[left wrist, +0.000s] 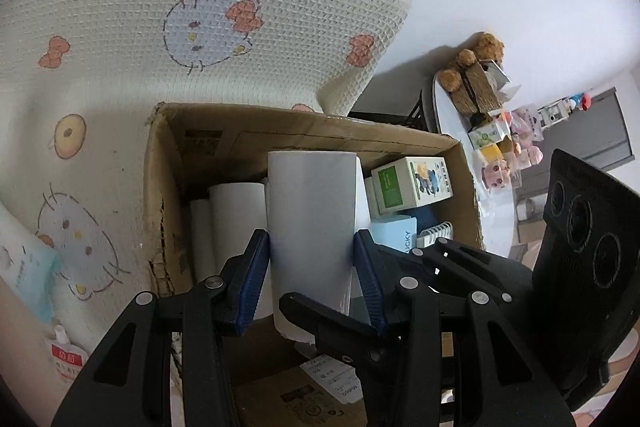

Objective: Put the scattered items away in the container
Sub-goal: 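Carry the held white paper tube over the cardboard box, then lower the tube among the paper rolls and open the right gripper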

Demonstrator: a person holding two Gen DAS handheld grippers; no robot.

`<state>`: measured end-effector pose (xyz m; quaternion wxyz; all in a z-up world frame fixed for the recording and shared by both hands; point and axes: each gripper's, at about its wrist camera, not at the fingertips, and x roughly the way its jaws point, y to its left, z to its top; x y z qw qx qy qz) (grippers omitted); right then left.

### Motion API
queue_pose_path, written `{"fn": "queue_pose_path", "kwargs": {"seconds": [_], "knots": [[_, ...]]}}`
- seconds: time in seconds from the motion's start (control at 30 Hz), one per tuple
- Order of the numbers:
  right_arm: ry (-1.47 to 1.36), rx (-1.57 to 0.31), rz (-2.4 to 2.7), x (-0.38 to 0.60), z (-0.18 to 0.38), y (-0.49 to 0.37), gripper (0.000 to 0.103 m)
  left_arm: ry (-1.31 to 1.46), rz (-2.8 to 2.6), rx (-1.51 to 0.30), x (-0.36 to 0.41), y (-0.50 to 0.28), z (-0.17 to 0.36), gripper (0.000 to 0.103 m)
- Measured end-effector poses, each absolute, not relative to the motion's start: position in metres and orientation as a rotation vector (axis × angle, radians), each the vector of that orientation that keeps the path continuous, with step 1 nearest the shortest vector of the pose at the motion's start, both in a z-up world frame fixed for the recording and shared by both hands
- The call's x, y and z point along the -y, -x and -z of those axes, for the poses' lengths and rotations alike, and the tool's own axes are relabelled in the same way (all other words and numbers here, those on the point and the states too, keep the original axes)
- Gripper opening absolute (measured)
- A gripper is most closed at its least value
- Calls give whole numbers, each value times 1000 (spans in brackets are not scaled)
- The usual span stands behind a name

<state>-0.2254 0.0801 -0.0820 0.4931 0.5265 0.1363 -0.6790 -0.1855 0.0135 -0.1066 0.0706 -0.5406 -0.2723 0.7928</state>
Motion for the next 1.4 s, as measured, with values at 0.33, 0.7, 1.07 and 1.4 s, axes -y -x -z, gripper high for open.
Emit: {"fn": "queue_pose_path", "kwargs": {"seconds": [0.33, 0.7, 1.07, 1.4], "knots": [[-1215, -370, 1673, -88, 80, 222, 37, 1708, -2427, 712, -27, 196, 109, 47], [-1190, -389, 1712, -98, 71, 222, 34, 1761, -2454, 680, -27, 202, 111, 47], [-1177, -442, 1771, -114, 70, 232, 34, 1813, -2465, 656, -26, 202, 112, 31], [-1172, -491, 1745, -105, 80, 239, 34, 1812, -2475, 674, -23, 202, 114, 29]]}}
